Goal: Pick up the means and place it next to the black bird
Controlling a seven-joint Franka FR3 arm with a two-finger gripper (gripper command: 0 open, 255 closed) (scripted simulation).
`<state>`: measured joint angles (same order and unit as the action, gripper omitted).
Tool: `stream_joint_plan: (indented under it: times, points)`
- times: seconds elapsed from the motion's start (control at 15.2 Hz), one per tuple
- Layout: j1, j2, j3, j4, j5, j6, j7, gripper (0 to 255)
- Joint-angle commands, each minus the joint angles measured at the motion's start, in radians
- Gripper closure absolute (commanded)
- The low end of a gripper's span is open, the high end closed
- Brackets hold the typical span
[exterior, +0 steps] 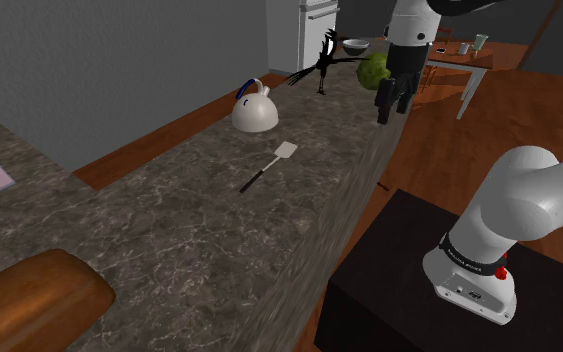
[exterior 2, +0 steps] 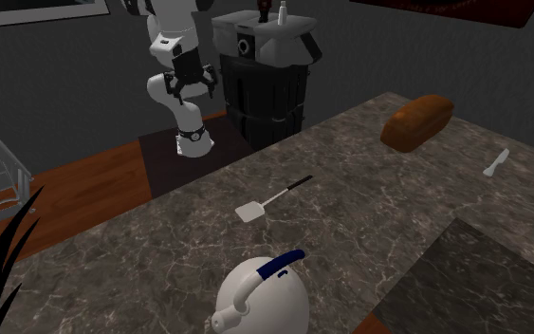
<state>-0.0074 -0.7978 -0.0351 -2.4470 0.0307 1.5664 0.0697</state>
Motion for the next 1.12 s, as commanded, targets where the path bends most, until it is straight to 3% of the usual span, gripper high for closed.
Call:
stream_joint_plan:
  times: [0.0, 0.59, 1.06]
  points:
    - [0.000, 0.000, 0.000, 0.000, 0.000, 0.000, 0.000, 0]
    - [-0.047, 0.207, 0.220, 0.010, 0.153, 0.229, 0.480, 0]
    - [-0.106, 0.458, 0.358, 0.118, 0.173, 0.402, 0.845, 0]
